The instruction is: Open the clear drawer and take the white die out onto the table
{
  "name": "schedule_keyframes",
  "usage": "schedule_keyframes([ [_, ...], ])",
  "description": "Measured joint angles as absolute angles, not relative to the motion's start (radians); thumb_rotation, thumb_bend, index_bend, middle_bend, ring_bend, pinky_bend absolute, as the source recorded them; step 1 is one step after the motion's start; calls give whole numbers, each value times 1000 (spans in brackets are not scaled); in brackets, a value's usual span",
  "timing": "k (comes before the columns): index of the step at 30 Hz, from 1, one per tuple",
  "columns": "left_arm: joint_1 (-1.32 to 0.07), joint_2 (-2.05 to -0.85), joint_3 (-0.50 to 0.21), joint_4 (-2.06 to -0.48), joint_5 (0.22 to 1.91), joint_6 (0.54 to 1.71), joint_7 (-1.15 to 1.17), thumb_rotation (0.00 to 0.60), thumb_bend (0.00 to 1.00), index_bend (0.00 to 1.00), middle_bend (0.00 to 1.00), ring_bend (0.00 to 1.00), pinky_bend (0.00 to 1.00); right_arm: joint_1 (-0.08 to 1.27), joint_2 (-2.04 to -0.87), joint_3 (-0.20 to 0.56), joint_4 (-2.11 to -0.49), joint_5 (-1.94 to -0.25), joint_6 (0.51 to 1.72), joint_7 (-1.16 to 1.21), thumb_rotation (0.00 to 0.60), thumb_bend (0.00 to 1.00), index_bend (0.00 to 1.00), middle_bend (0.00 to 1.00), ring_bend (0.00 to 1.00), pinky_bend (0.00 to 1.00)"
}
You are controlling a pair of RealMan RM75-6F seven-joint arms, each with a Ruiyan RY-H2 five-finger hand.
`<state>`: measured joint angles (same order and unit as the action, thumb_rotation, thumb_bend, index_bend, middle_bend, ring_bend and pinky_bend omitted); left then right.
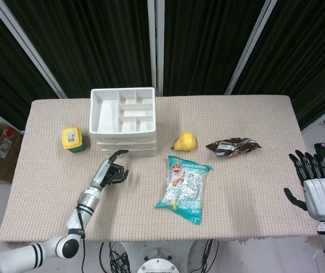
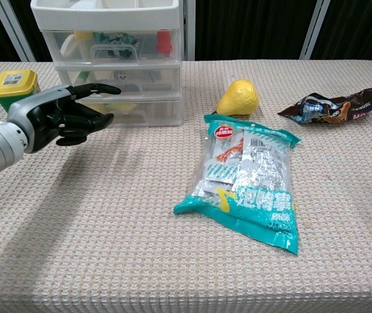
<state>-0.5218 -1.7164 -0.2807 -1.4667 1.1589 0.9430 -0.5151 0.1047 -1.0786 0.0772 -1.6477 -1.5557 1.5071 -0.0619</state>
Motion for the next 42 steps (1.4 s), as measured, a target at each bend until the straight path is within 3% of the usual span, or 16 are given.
schedule_keyframes([
  [13,-536,-1849,-335,-1378,1119,989,-569,600,435,159,854,1000,1000,98,-1078,76,-1643,-1545,1512,-54,600,198,0,30,0,0],
  [29,-559,-1929,-365,-1314,1107,981,-592,600,436,161,854,1000,1000,90,-1077,76,-1643,-1534,1515,-54,600,200,0,30,0,0],
  [42,-574,-1941,-400,-1280,1112,925,-702,600,454,266,854,1000,1000,89,-1077,79,-1646,-1522,1509,-58,600,203,0,29,0,0],
])
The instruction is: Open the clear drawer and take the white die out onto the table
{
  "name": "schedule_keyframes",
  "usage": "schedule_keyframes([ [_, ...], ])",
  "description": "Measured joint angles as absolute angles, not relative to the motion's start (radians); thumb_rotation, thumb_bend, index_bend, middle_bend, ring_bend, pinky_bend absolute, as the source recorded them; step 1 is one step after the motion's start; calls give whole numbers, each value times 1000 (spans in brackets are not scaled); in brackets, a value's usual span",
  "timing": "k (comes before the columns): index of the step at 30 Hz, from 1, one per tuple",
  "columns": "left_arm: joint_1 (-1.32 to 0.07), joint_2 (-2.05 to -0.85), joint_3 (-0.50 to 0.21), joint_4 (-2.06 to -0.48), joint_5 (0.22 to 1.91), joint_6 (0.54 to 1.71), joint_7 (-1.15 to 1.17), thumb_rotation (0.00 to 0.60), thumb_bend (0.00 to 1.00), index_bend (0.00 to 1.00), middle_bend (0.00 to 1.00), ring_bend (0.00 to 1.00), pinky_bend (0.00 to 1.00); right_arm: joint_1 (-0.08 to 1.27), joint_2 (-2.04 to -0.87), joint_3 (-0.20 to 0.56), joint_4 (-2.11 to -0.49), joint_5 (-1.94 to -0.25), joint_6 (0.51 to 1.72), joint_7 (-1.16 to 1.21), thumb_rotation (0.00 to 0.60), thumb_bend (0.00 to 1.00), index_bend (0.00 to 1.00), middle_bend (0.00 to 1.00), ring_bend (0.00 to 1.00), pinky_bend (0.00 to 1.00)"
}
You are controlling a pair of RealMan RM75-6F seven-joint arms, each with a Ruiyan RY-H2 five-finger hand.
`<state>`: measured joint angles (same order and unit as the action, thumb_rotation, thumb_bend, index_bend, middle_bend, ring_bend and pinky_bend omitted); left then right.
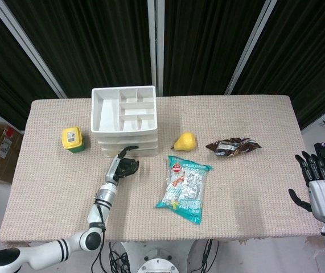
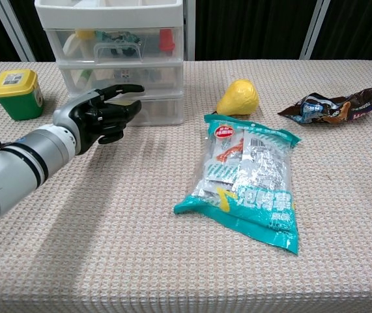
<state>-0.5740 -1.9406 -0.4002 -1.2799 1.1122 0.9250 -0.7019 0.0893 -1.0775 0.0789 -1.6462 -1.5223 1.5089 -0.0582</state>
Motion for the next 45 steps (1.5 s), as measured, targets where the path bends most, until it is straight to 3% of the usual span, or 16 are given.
schedule_keyframes([
  [9,-563,-1931,-398,-1288,1112,917,-727,600,456,423,855,1000,1000,91,-1078,79,-1653,-1521,1505,-67,600,204,0,30,0,0],
  [20,-513,-1910,-348,-1350,1149,956,-744,600,456,453,855,1000,1000,89,-1081,72,-1657,-1530,1505,-73,600,205,0,30,0,0],
  [23,-500,-1905,-332,-1365,1160,965,-745,600,453,406,854,999,1000,87,-1081,70,-1657,-1532,1507,-70,600,205,0,29,0,0],
  [27,-485,-1896,-318,-1386,1175,983,-743,600,443,226,843,993,1000,83,-1079,67,-1656,-1538,1513,-66,600,205,0,30,0,0],
  [30,-468,-1877,-295,-1412,1191,998,-731,600,440,170,828,983,1000,80,-1078,67,-1654,-1541,1519,-60,600,206,0,30,0,0],
  [38,-420,-1792,-215,-1496,1239,1050,-610,600,427,161,800,965,1000,81,-1081,68,-1638,-1539,1515,-40,600,214,0,30,0,0],
  [45,-398,-1703,-176,-1542,1334,1151,-402,600,343,172,790,963,1000,85,-1079,68,-1633,-1547,1514,-35,600,214,0,30,0,0],
])
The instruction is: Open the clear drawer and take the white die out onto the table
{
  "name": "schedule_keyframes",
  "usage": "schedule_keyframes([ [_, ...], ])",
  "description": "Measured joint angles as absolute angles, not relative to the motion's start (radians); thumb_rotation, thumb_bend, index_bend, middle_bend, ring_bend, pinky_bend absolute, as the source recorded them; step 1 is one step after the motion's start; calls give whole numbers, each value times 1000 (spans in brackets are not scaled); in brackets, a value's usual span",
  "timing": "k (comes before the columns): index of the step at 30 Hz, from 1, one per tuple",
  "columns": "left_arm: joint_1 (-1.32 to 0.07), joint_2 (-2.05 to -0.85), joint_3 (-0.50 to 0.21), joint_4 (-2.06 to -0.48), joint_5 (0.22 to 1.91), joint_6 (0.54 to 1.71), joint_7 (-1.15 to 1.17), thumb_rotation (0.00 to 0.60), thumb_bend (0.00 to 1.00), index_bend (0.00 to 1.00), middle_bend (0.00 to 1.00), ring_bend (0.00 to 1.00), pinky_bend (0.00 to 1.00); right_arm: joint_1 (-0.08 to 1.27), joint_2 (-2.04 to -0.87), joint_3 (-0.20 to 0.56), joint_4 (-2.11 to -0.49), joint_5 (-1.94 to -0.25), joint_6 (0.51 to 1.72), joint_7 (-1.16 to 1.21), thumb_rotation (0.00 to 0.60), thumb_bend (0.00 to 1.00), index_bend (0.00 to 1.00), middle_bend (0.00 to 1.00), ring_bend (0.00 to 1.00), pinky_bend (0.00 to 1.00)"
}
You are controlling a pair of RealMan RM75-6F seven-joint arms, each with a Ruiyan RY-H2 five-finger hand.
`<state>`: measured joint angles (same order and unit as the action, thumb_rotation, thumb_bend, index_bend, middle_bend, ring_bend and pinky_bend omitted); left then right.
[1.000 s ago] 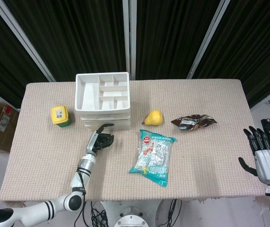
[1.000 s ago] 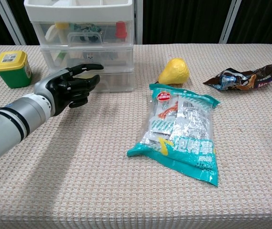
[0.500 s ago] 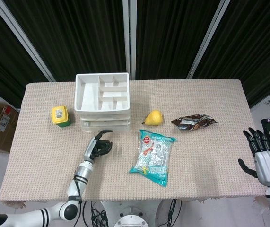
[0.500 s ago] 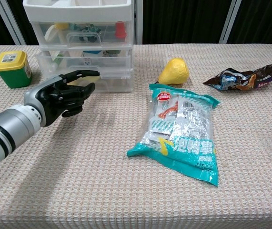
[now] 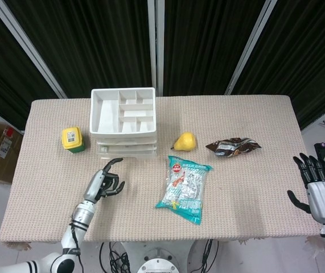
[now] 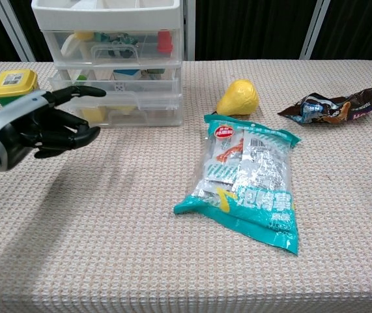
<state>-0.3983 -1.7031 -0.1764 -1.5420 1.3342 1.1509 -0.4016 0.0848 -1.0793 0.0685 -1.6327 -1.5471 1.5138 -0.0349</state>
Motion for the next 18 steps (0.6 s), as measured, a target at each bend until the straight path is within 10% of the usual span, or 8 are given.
schedule_keyframes([
  [18,-512,-1551,-221,-1562,1301,1104,95,600,327,183,790,965,1000,72,-1078,65,-1619,-1551,1533,-13,600,215,0,30,0,0],
])
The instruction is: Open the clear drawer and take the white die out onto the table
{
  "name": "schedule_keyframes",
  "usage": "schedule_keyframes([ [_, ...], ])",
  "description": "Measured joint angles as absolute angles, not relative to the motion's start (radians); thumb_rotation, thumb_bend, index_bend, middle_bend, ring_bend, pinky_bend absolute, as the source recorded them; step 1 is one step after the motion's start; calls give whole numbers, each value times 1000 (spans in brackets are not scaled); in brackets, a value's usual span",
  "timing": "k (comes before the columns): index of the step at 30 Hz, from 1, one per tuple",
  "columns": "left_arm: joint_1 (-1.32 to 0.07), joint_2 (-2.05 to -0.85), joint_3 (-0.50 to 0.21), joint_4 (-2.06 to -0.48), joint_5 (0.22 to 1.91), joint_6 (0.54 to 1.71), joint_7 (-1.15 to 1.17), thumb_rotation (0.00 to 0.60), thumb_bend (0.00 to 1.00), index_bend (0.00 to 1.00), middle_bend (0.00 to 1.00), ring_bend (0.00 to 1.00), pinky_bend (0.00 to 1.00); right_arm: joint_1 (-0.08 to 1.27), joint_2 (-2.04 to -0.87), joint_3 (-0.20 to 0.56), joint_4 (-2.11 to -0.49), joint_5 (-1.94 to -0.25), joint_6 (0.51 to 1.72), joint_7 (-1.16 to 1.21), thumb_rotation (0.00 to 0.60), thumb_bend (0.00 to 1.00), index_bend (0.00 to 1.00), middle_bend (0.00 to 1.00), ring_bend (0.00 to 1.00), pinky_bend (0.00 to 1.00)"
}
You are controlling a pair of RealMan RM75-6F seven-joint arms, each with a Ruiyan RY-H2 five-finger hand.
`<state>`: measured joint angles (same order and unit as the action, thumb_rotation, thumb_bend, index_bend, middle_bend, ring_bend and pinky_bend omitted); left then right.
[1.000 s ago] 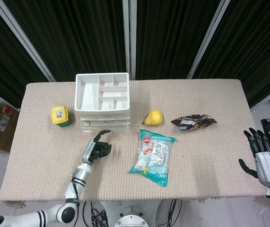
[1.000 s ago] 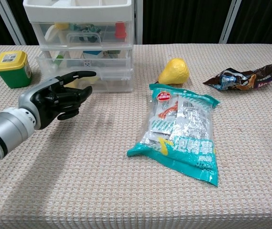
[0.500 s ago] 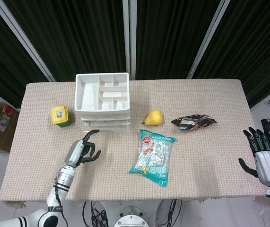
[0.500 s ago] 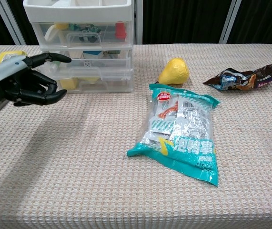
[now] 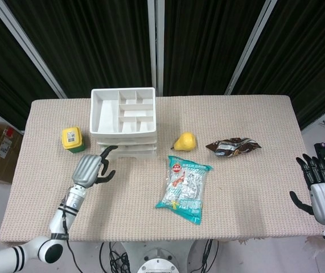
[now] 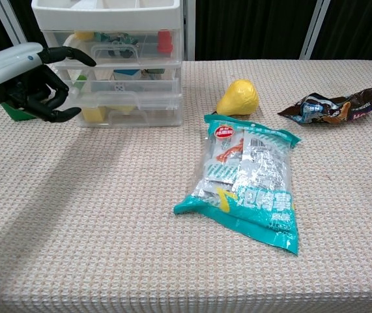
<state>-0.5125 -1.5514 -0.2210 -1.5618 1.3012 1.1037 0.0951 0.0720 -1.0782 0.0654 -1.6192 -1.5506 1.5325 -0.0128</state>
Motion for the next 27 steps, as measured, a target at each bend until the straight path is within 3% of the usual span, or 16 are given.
schedule_keyframes([
  [10,-543,-1558,-215,-1546,1261,1089,156,600,327,382,807,968,1000,74,-1081,67,-1610,-1543,1525,-3,600,216,0,29,0,0],
  [27,-502,-1446,-108,-1713,1358,1118,107,600,328,441,825,970,1000,78,-1084,69,-1609,-1544,1518,-6,600,216,0,30,0,0],
])
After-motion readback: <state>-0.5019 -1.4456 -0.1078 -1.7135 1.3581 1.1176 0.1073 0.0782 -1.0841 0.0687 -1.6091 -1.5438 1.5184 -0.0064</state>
